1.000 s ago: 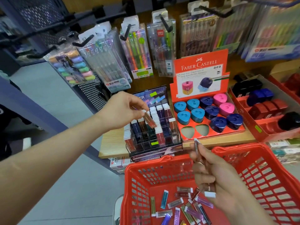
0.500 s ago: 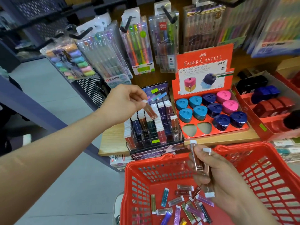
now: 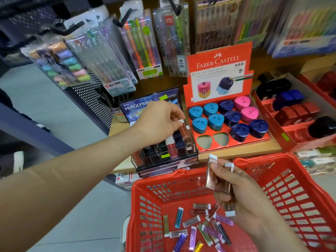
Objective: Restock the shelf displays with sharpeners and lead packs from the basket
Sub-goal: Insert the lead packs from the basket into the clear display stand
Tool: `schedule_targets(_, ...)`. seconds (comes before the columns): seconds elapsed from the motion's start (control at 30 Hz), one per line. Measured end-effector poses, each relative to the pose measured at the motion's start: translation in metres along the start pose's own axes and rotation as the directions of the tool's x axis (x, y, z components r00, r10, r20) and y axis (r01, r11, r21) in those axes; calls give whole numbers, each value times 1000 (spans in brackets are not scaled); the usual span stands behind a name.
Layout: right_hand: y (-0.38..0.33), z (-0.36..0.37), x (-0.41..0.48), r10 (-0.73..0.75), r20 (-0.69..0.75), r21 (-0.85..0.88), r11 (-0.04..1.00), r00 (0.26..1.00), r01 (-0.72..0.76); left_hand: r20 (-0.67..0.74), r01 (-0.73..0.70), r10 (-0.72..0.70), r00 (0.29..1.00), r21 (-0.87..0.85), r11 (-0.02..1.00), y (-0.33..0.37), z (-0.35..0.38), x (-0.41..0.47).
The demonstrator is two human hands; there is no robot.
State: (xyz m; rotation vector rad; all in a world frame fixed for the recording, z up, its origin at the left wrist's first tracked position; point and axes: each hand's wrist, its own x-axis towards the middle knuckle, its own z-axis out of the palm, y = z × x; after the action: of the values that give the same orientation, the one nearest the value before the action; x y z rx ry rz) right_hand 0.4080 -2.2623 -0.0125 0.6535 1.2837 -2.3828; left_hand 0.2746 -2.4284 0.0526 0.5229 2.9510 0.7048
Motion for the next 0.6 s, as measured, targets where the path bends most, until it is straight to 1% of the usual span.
schedule_targets(0.1, -2, -1, -1, -22, -14, 23, 999, 1000, 22, 8, -61, 60, 998, 81, 995, 3, 4, 1)
schedule_targets(0.2, -3, -1, 0, -53, -28, 1, 999, 998, 54, 29, -131, 127, 991, 175, 976, 6, 13, -1)
schedule_targets(0.33, -7, 0, -1, -79, -54, -59, 995, 995, 76, 73, -248, 237, 969, 345, 906, 5, 21, 1)
schedule_targets(0.4, -9, 2, -2, -85, -55, -75, 994, 995, 81, 84, -270, 258, 962, 394, 878, 6, 22, 2)
schedule_targets(0.47, -10, 3, -4, -89, -75, -79, 993, 993, 83, 79, -262, 252, 964, 424, 867, 6, 23, 1)
schedule_targets(0.53, -11, 6, -6, -96, -92, -103, 991, 991, 86, 45, -216, 216, 975, 384, 898, 6, 21, -1)
schedule_targets(0.57, -12, 7, -8, -101, -90, -123, 988, 991, 90, 27, -168, 168, 985, 287, 943, 9, 19, -3)
schedule_targets(0.6, -13, 9, -10, -108, -81, -143, 985, 991, 96, 40, -108, 104, 994, 126, 986, 14, 15, -5)
